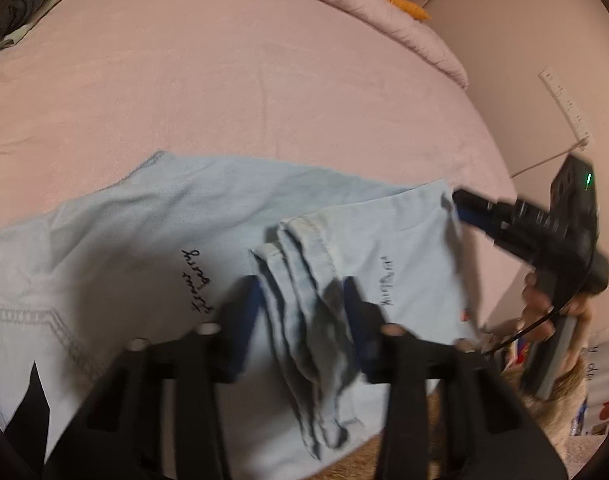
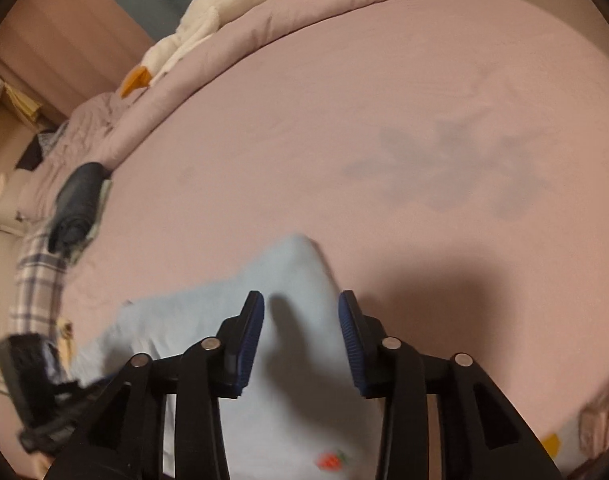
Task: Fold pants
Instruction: 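Press the folded legs flat with the left tool while the right tool releases the cuffs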
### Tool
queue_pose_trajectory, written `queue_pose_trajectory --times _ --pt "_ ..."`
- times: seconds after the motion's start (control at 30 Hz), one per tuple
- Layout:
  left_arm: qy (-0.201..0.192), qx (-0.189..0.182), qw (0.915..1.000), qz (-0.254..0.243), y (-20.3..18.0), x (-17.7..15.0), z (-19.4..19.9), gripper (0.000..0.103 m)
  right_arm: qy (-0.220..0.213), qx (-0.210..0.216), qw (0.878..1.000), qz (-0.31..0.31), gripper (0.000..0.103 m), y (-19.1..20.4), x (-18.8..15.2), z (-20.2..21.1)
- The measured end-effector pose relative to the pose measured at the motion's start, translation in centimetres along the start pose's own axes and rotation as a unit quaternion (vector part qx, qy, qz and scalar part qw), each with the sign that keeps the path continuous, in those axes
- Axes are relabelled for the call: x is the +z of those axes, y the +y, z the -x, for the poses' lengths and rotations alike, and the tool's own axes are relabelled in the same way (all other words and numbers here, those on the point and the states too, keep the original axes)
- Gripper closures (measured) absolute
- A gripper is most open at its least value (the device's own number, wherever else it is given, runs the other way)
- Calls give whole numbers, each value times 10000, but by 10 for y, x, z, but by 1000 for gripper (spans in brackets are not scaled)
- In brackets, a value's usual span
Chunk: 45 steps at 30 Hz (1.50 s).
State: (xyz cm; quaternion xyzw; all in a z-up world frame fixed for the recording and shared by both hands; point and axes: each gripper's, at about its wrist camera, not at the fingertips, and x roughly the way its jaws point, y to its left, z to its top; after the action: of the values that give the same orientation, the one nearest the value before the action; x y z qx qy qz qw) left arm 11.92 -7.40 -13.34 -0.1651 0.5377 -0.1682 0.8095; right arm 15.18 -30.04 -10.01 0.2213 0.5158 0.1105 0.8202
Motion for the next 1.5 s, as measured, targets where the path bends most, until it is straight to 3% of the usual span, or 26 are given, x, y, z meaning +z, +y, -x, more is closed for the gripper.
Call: queue_pose_trajectory --times 0.13,0.17,0.2,0.27,0.43,0.57,0.63,0.67,0.7,0.77,0.83,0.9,1.0,1.07,1.13,1.23,1.27,1.3,1.33,1.4,1.5 --pt "-21 108 9999 50 12 -5 0 80 104 -258 9996 11 63 4 5 -21" --pt "-33 98 9999 59 14 -6 2 81 74 -376 9993 27 70 3 5 -22" --pt "-36 97 9999 60 14 -6 3 81 11 -575 9983 86 86 5 6 -21" --pt "-44 114 9999 50 10 -8 2 81 -81 -616 9978 220 91 9 6 -16" --pt "-75 172 9998 12 8 -7 -4 81 -111 -748 9969 200 96 2 5 -20" --pt "-124 328 9992 -181 2 -6 -7 80 -80 -575 9983 -79 96 -15 6 -27" --pt "-121 343 9992 -164 2 -5 -8 79 -32 -494 9987 -122 94 -17 8 -20" --pt "-116 328 9993 -128 2 -6 -7 79 -28 -453 9988 -172 87 -19 7 -13" --pt "-113 314 9994 -86 3 -6 -6 79 -89 -447 9988 -205 73 -16 7 -8" --pt "-68 309 9995 -3 6 -10 0 82 -319 -517 9979 -201 60 -19 0 13" --pt "-23 277 9996 49 7 -14 6 79 -379 -477 9978 -275 58 -32 -13 36" --pt "46 158 9998 133 8 -22 13 67 -304 -316 9978 -492 58 -49 -29 52" --pt "189 -258 9993 210 6 -38 17 58 -79 -285 9979 -575 58 -64 -61 59" --pt "317 -479 9981 228 1 -46 15 57 98 -318 9978 -577 58 -67 -77 56" --pt "360 -440 9982 176 -3 -52 12 55 233 -242 9972 -673 58 -71 -90 51" --pt "249 -192 9995 -43 -11 -57 7 58 208 -38 9969 -756 58 -73 -101 52" --pt "192 -37 9997 -148 -14 -58 7 66 218 15 9972 -716 60 -70 -103 51" --pt "168 188 9991 -330 -17 -59 4 76 231 34 9977 -642 68 -68 -102 51" --pt "149 299 9985 -440 -19 -60 3 77 210 -76 9982 -548 69 -63 -100 49" --pt "114 309 9987 -381 -17 -62 5 82 131 -265 9986 -430 81 -60 -99 53" --pt "135 199 9994 -267 -12 -63 6 83 13 -305 9989 -347 87 -59 -98 62"
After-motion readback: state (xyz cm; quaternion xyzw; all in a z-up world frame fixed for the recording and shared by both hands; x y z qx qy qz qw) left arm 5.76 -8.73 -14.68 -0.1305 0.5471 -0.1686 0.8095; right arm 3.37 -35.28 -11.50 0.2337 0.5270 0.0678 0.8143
